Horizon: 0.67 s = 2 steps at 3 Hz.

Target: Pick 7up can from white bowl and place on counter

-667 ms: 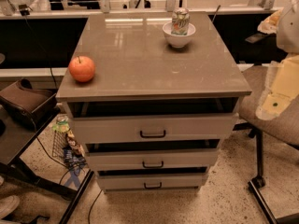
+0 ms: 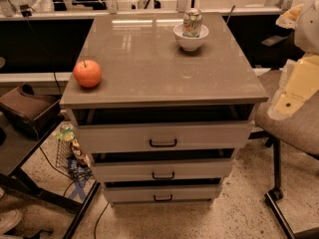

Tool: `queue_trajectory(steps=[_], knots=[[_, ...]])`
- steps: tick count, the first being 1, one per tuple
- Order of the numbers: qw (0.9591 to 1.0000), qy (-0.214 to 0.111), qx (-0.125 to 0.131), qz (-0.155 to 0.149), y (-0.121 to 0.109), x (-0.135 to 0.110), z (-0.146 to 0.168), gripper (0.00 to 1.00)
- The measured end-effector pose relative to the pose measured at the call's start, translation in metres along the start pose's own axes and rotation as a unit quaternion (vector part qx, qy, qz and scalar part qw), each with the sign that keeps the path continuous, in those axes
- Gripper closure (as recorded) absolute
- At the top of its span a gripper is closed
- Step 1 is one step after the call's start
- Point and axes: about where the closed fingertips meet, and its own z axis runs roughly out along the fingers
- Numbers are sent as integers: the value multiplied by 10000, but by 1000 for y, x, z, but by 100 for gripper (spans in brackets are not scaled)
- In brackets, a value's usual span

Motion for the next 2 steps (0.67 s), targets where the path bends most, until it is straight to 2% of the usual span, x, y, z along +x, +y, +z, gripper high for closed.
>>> queue_trajectory(steps=[1,2], knots=[[9963,-446,339,651,-26,17,17,0],[9827,-1076,733,1320,-61,30,36,0]])
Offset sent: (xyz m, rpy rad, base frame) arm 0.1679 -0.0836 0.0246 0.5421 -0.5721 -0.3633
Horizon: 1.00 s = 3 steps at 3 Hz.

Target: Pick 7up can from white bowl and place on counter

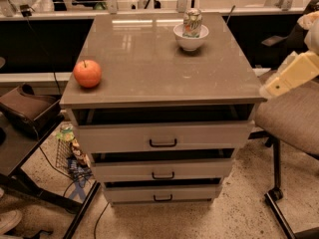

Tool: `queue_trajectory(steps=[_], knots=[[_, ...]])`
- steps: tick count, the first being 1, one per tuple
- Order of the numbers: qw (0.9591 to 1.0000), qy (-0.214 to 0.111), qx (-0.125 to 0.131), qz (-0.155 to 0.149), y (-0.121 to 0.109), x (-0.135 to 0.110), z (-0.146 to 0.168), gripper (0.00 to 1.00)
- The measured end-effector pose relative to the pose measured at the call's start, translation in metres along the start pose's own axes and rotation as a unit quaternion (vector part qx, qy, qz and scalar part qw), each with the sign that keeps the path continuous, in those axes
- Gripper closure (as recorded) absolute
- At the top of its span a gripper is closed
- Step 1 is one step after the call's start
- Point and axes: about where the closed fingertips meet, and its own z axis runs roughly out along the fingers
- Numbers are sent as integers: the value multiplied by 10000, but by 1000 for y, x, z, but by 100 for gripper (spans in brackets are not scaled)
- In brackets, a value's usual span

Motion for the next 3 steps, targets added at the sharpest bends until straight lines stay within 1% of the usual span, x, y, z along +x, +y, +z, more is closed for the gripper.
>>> queue_trajectory(steps=[1,2,3], knots=[[9948,-751,281,630,-25,-1,30,0],[9773,-1734,789,929,-62,-35,55,0],[9736,-1798,1051,932,-74,-39,48,0]])
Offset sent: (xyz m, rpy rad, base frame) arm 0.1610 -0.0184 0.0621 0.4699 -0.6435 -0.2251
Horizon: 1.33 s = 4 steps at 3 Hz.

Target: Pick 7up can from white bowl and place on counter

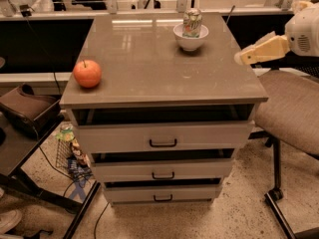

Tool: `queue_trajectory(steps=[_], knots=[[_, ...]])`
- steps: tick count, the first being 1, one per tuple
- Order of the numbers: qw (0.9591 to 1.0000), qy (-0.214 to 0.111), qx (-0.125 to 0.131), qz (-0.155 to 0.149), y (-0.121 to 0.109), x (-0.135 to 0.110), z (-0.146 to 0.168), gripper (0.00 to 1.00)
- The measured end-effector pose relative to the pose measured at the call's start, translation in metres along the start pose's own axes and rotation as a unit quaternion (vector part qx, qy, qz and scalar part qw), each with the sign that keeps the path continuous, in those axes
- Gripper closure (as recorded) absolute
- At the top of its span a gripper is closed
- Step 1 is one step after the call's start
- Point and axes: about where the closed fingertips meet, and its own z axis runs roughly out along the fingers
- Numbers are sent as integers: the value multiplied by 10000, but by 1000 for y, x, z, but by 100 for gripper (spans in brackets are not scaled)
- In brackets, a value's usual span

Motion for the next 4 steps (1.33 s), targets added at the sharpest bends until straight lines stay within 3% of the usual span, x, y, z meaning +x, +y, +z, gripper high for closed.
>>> queue_trajectory(steps=[1,2,3,4], knots=[[10000,-67,15,46,2,-1,9,0],[9978,-520,213,348,-15,-18,52,0],[9932,-945,305,609,-40,-32,107,0],[9884,-1256,229,820,-70,-52,168,0]])
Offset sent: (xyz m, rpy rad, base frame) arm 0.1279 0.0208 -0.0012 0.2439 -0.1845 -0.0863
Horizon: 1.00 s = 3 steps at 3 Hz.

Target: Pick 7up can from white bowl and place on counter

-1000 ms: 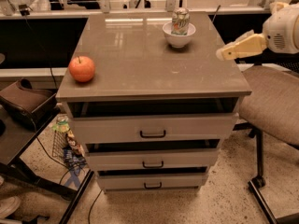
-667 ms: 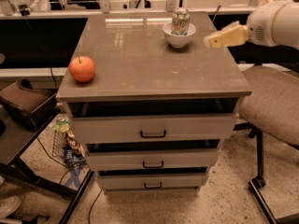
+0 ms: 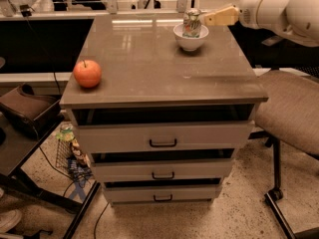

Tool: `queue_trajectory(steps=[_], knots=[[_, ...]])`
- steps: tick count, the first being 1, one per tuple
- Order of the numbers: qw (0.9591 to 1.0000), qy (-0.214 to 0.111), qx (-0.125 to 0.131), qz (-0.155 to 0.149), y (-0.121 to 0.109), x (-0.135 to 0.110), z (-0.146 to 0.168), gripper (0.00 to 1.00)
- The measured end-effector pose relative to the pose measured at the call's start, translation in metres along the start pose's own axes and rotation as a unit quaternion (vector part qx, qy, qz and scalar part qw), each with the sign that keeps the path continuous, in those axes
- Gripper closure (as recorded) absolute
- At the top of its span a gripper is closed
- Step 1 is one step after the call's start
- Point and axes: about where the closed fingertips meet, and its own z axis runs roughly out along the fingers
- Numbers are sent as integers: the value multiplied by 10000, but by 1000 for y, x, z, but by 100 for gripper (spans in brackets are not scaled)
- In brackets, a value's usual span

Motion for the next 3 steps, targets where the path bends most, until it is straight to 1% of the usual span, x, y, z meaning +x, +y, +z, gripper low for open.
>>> queue_trajectory(steps=[1,2,3], knots=[[9996,-154,-148,180,-7,-2,37,0],[9977,-348,-406,420,2,-5,71,0],[9952,-469,-569,641,14,0,98,0]])
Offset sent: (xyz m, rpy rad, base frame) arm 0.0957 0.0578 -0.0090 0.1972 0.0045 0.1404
